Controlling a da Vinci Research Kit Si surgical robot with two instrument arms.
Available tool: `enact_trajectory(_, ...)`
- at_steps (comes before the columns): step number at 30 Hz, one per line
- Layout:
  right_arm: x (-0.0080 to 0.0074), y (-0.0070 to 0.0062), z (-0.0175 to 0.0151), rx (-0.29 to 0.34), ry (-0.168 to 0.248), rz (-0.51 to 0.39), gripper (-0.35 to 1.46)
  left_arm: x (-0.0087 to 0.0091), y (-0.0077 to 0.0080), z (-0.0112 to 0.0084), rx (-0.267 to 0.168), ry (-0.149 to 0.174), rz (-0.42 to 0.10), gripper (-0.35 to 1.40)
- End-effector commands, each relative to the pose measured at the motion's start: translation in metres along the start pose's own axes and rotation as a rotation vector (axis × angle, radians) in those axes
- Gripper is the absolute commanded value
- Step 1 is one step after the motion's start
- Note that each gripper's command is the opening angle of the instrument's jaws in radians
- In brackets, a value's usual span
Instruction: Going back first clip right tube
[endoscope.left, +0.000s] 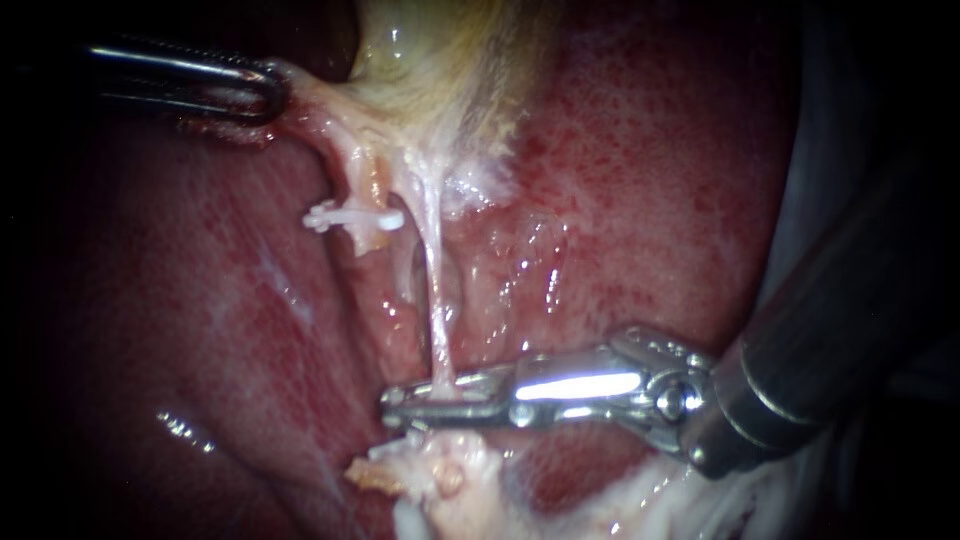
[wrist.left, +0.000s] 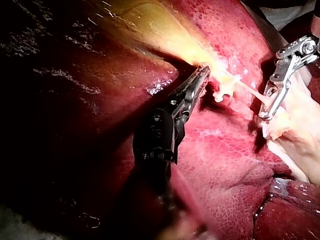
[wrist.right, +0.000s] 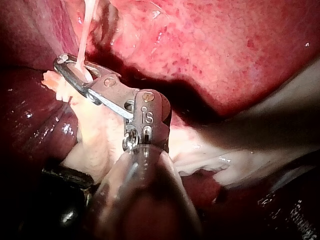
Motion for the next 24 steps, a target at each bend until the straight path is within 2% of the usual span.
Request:
enact_trajectory(1,0.0001,0.0,0.0001,0.003,0.003,-0.014,-0.19,0.0,0.0,0.0,0.0,0.0,0.0,-0.35)
enact_trajectory(3,0.0003,0.0001,0.0003,0.003,0.004,-0.09,0.16,0.0,0.0,0.0,0.0,0.0,0.0,-0.35)
enact_trajectory(4,0.0005,0.0002,0.0004,-0.005,0.009,-0.107,0.39,0.0,0.0,0.0,0.0,0.0,0.0,-0.35)
enact_trajectory(5,0.0006,0.0002,0.0005,-0.01,0.009,-0.118,0.44,0.0,0.0,0.0,0.0,0.0,0.0,-0.35)
enact_trajectory(9,0.0008,0.0004,0.0004,-0.054,-0.025,-0.235,0.49,-0.0001,0.0,0.0,0.0,0.0,0.001,-0.35)
enact_trajectory(13,0.0006,0.0006,-0.0004,-0.146,-0.119,-0.43,0.49,-0.0002,-0.0001,0.0,0.0,0.0,0.001,-0.35)
enact_trajectory(15,0.0005,0.0004,-0.0011,-0.182,-0.149,-0.543,0.5,-0.0003,-0.0001,0.0,0.0,0.0,0.002,-0.35)
enact_trajectory(19,0.0011,-0.0008,-0.0036,-0.238,-0.177,-0.7,0.5,-0.0003,-0.0001,0.0,0.0,0.0,0.002,-0.35)
enact_trajectory(22,0.0025,-0.0019,-0.0063,-0.261,-0.213,-0.811,0.5,-0.0003,-0.0002,0.0,0.0,0.0,0.002,-0.35)
enact_trajectory(24,0.0036,-0.0027,-0.0083,-0.274,-0.251,-0.87,0.5,-0.0003,-0.0002,0.0,0.0,0.0,0.002,-0.35)
